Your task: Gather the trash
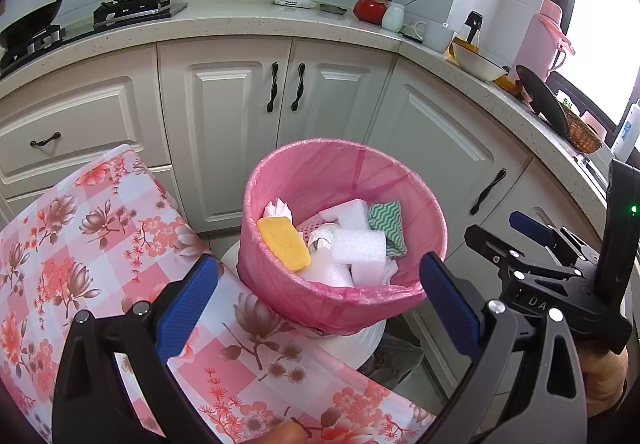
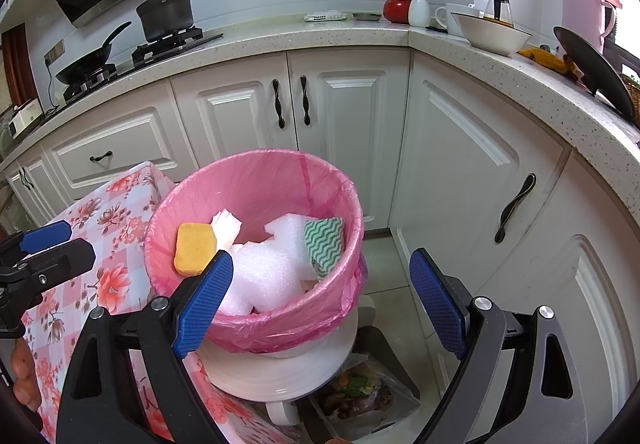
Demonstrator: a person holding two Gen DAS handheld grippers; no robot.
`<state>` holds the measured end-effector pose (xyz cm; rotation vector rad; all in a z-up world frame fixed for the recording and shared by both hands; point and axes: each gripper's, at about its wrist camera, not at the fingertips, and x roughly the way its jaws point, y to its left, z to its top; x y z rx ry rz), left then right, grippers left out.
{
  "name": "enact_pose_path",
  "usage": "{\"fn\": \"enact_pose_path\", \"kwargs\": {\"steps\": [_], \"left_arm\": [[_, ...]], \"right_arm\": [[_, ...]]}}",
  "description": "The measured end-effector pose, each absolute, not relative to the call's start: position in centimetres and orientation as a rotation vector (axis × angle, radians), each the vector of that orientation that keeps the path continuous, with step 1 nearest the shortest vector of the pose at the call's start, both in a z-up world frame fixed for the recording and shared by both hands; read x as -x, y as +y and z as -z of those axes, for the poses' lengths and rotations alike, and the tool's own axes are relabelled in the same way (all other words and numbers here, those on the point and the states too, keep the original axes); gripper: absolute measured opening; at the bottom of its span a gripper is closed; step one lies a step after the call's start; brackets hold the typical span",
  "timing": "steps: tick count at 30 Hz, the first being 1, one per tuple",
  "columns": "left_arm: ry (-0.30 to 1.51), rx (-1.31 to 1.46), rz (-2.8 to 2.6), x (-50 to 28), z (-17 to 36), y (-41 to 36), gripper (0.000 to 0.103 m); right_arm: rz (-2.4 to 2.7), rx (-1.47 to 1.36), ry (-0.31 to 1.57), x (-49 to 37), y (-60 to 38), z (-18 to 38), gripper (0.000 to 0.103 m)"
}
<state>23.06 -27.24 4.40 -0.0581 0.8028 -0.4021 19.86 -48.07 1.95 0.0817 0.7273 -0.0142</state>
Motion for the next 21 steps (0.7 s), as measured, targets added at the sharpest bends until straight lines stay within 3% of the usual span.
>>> {"fn": "enact_pose_path", "kwargs": {"steps": [21], "left_arm": [[0.798, 0.054, 0.406, -22.74, -4.39, -27.33, 0.097]], "right_arm": [[0.019, -0.085, 0.727, -19.89, -48.30, -1.94, 0.085]]}}
